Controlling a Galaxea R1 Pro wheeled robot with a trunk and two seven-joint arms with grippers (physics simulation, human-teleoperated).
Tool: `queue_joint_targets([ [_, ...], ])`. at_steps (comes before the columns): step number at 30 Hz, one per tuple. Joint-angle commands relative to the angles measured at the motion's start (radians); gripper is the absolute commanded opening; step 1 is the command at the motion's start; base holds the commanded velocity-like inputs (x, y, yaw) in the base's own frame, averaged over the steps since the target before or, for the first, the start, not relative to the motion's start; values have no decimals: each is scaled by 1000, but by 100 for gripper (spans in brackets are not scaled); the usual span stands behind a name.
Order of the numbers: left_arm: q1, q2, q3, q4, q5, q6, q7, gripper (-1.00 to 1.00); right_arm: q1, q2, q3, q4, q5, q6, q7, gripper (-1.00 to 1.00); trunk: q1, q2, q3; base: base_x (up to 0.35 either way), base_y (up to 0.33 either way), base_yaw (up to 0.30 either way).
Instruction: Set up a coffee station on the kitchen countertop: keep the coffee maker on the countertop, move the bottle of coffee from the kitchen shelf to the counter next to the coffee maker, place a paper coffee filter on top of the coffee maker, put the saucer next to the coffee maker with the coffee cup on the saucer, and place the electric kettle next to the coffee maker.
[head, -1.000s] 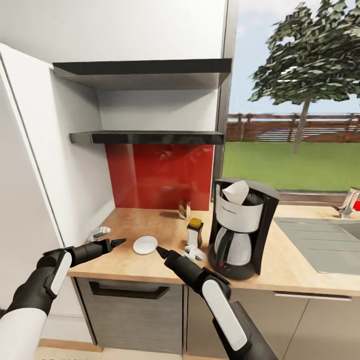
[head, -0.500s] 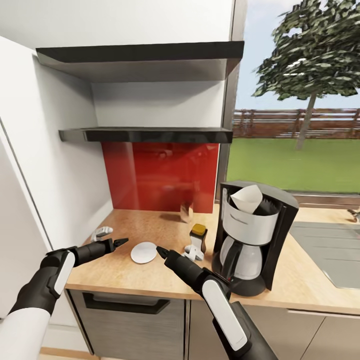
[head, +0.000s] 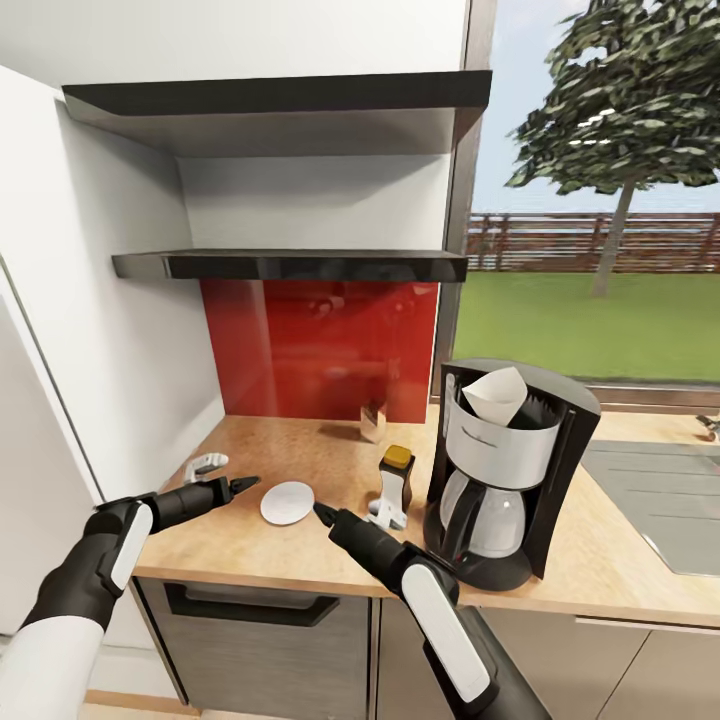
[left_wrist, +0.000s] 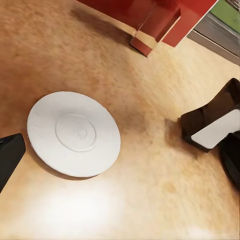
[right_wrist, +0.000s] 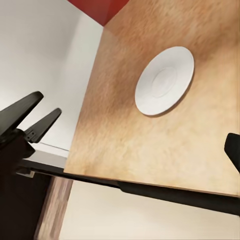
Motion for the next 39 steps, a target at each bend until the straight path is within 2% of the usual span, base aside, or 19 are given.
queue_joint_targets([
  [1, 0, -2, 1, 3, 3, 6, -2, 100, 0, 0, 1, 1, -10, 1, -10, 100, 0, -1, -1, 0, 0, -2],
  [6, 0, 2, 8, 11, 0, 7, 0, 100, 0, 0, 2, 70, -10, -8, -6, 100, 0, -1, -3, 0, 0, -123],
  [7, 0, 8, 16, 11, -1, 15, 3, 100, 0, 0, 2, 120, -10, -33, -3, 100, 0, -1, -3, 0, 0, -54],
  [10, -8, 11, 19, 11, -6, 28, 5, 100, 0, 0, 2, 137, -10, -66, -4, 100, 0, -1, -3, 0, 0, -21],
  [12, -13, 11, 18, 11, -7, 69, 7, 100, -1, 0, 0, 138, -11, -74, -6, 100, 0, -1, -3, 0, 0, -7],
  [13, -23, 10, 15, 4, -10, 182, 10, 100, -2, 0, -1, 124, -12, -77, -10, 100, 0, -1, -3, 0, 0, -1],
  [16, -57, 13, 18, 5, -11, 226, 10, 100, -3, 0, -2, 84, -12, -77, -26, 100, 0, -1, -3, 0, 0, 0],
  [19, -93, 23, 19, 11, -10, 243, 11, 100, -5, 0, -2, 10, -16, -77, -91, 100, 0, -1, -3, 0, 0, 0],
  [21, -104, 30, 20, 15, -9, 265, 11, 100, -5, 0, -2, -44, -46, -77, -146, 100, 0, -1, -3, 0, 0, 0],
  [22, -107, 33, 20, 17, -9, 277, 11, 100, -5, 0, -2, -60, -79, -76, -173, 100, 0, -1, -3, 0, 0, 0],
  [24, -110, 35, 20, 20, -9, 290, 11, 100, -5, 0, -1, -74, -172, -76, -221, 100, 0, -1, -3, 0, 0, 0],
  [26, -111, 36, 20, 21, -9, 296, 11, 100, -5, 0, 0, -79, -227, -76, -243, 100, 0, -1, -3, 0, 0, 0],
  [28, -110, 36, 19, 22, -9, 299, 11, 100, -5, 0, 1, -82, -257, -76, -255, 100, 0, -1, -3, 0, 0, 0],
  [32, -103, 35, 16, 13, -2, 305, 10, 100, -5, 0, 1, -82, -286, -76, -267, 100, 0, -1, -3, 0, 0, 0],
  [39, -103, 34, 13, 22, -7, 306, 10, 100, -5, 0, 1, -39, -288, -74, -269, 100, 0, -1, -3, 177, 0, 0],
])
